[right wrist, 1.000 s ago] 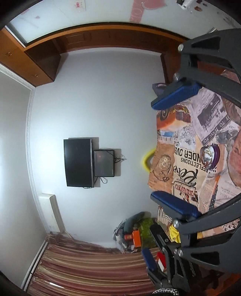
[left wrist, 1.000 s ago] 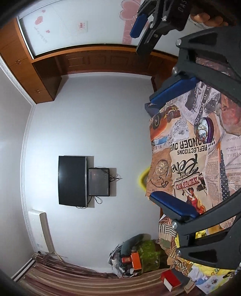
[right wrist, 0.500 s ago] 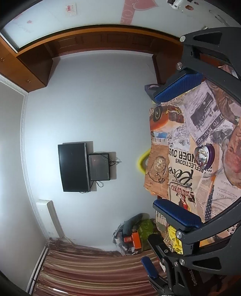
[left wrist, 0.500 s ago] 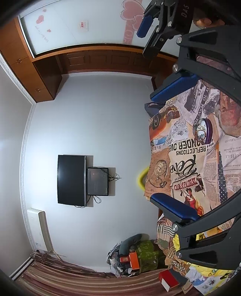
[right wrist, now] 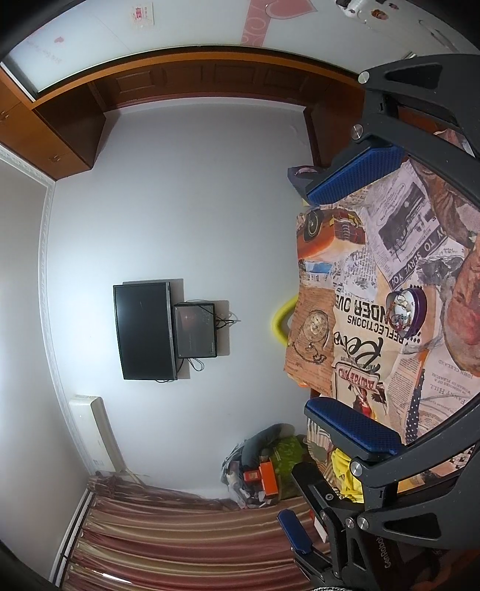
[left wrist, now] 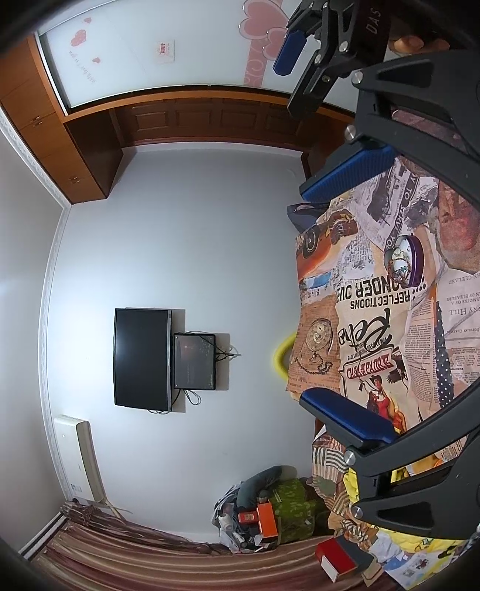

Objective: Organize jewelry

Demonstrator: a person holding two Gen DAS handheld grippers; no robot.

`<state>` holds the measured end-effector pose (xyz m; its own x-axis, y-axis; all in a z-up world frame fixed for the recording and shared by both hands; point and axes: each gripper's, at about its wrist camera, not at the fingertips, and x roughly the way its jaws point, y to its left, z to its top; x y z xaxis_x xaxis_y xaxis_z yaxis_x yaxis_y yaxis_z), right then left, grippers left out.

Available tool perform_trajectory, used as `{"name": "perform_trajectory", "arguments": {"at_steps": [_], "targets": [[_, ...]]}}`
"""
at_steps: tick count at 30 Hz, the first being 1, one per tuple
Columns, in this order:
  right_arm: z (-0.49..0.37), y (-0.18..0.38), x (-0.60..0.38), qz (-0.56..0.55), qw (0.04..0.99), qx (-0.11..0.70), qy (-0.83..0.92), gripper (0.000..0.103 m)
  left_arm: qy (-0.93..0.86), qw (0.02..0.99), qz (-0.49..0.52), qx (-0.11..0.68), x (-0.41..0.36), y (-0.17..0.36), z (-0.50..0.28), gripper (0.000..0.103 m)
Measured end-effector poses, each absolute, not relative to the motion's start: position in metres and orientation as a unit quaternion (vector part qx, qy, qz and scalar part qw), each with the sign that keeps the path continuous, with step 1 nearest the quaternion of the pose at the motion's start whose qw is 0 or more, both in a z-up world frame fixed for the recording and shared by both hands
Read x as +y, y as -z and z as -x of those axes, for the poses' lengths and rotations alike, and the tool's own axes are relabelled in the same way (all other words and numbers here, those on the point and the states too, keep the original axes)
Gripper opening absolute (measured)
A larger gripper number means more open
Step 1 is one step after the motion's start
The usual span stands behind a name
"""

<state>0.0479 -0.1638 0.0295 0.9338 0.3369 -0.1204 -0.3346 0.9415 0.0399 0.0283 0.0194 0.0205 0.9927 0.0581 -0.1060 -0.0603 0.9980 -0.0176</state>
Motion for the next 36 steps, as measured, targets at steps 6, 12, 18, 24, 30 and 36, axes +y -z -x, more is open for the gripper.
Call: {"name": "perform_trajectory", "arguments": {"at_steps": [6,12,18,24,30,36], "targets": [[-0.047,-0.0296,-0.1631,-0.008,0.983,0.064,-0.172,0.103,-0.03,0.998,0.014,0.055,0.0203,-0.0193,-0.0303,0.101],[-0.0461,-0.0298,-0.1633,-0.008,0.983,0.066,-0.173,0.103,-0.03,0.998,0.015,0.055,0.0216,-0.0195,-0.03,0.101],[-0.0461,-0.0302,-0.1634,-0.008,0.983,0.066,-0.173,0.103,-0.03,0.998,0.015,0.055,0.0218,-0.0195,-0.0299,0.102],[-0.046,-0.0304,-0.1635,-0.009,0.983,0.066,-0.172,0.103,-0.03,0.998,0.017,0.057,0.0215,-0.0188,-0.0306,0.102],[-0.0461,-0.031,-0.1638,-0.009,0.983,0.067,-0.173,0.103,-0.03,0.998,0.018,0.056,0.0216,-0.0181,-0.0301,0.102],[-0.0462,-0.0313,-0.1641,-0.01,0.983,0.067,-0.173,0.103,-0.029,0.998,0.019,0.058,0.0223,-0.0179,-0.0303,0.102]]}}
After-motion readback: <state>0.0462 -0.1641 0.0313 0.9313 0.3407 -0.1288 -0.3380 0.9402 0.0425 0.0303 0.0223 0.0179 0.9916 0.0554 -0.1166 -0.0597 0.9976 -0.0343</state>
